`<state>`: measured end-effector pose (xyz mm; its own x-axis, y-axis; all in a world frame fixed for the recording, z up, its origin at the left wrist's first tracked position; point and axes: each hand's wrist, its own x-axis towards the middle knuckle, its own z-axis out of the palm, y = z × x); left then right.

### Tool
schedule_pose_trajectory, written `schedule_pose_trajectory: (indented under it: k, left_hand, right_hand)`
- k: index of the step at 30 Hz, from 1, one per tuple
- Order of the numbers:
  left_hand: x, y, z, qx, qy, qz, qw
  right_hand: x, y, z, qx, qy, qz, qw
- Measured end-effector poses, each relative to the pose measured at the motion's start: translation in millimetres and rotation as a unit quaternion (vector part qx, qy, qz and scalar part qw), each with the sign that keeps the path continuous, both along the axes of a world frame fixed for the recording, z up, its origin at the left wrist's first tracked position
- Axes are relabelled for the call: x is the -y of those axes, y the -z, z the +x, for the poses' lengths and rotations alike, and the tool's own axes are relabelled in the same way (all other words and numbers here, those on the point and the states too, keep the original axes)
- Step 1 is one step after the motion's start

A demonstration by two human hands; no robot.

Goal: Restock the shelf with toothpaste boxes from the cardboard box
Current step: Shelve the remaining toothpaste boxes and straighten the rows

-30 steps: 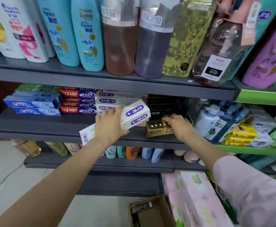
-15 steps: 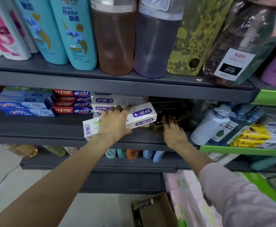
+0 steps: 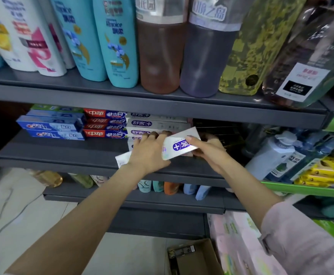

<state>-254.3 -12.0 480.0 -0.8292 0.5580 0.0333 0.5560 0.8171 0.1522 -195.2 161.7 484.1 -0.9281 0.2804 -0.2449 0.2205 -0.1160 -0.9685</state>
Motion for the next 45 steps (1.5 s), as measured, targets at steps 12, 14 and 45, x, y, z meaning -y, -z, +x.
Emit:
schedule_pose_trajectory:
  k: [12,14,45]
  left_hand:
    - [5,21,1,0.425,-0.277,0.490,0.709]
    - [12,21,0,0.447,-0.280,0.497,0.690]
    - [41,50,-3,0.086,-0.117,-0.040,0.989]
  right_hand:
    - [49,25,1,0.045,-0.251,0.232,0.939]
    - [46,27,-5,0.027,-0.224,0.345,0.911]
    - [40,68,-12,0.024,-0.224,0.600,0.768]
